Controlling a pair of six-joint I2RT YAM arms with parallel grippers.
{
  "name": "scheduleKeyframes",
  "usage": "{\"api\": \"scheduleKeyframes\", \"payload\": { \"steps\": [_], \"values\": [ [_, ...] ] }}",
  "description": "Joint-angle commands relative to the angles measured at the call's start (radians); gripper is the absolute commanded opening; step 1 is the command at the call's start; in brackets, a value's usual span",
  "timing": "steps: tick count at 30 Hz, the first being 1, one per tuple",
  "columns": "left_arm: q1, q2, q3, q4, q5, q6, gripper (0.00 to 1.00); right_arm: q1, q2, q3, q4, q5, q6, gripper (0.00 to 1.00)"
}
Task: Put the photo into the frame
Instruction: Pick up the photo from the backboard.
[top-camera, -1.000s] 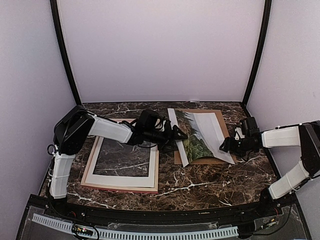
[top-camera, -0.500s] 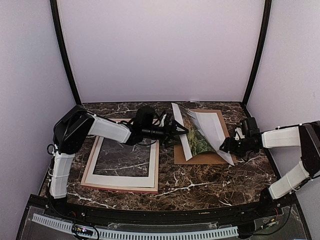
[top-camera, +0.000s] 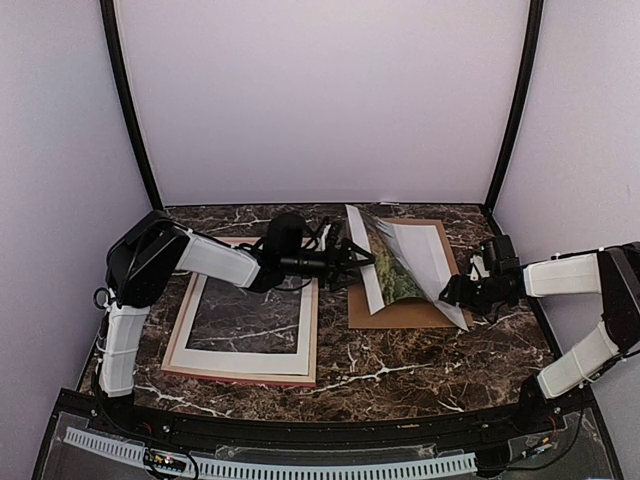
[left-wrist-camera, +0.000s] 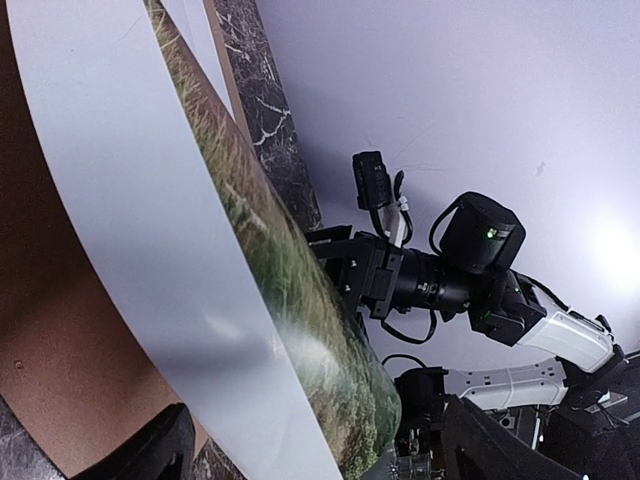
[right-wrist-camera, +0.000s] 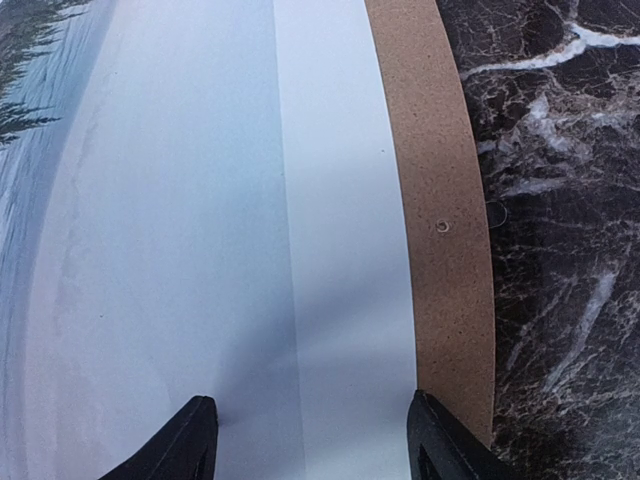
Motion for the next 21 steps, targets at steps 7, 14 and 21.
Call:
{"api": "scheduleKeyframes", "payload": {
  "steps": [7, 14, 21],
  "values": [
    [0.005, -0.015, -0.008, 0.120, 0.036, 0.000, 0.88, 0.003, 0.030, -0.047, -0.047, -0.048, 0.013, 0.65],
    [0.005, -0.006, 0.043, 0.004, 0.024, 0.036, 0.83, 0.005, 0.029, -0.049, -0.042, -0.050, 0.014, 0.65],
    [0.005, 0.014, 0.098, -0.190, -0.012, 0.080, 0.71, 0.005, 0.027, -0.057, -0.032, -0.059, 0.018, 0.65]
  ]
}}
